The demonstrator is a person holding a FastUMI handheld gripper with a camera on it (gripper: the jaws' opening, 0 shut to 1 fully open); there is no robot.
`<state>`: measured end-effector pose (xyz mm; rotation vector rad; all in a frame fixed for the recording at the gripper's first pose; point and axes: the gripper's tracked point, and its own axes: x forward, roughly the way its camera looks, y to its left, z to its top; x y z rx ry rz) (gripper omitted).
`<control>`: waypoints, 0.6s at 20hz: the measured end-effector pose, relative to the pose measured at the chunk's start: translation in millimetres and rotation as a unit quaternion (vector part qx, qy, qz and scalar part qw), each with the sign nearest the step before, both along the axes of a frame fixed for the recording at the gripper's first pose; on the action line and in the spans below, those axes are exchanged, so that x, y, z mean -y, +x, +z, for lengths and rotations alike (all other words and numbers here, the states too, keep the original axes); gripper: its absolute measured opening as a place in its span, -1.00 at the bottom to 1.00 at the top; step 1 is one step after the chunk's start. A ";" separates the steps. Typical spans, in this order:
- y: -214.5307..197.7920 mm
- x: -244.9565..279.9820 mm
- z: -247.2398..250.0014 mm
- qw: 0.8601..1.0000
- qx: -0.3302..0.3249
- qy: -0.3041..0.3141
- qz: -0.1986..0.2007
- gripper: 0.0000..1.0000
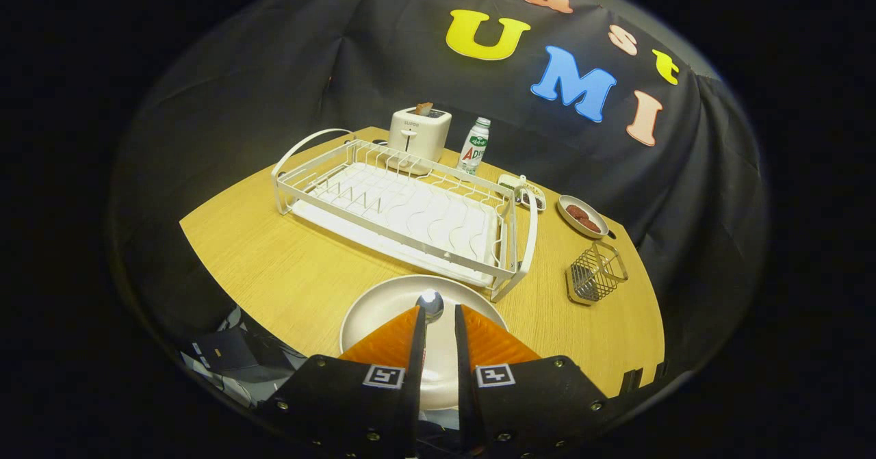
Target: Take the plate from the dish rack, then take the spoon from the basket and place it into the plate.
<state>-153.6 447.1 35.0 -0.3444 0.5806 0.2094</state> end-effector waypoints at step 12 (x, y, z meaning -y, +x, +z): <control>28.3 27.9 140.3 0.988 0.150 0.036 -0.028 -0.52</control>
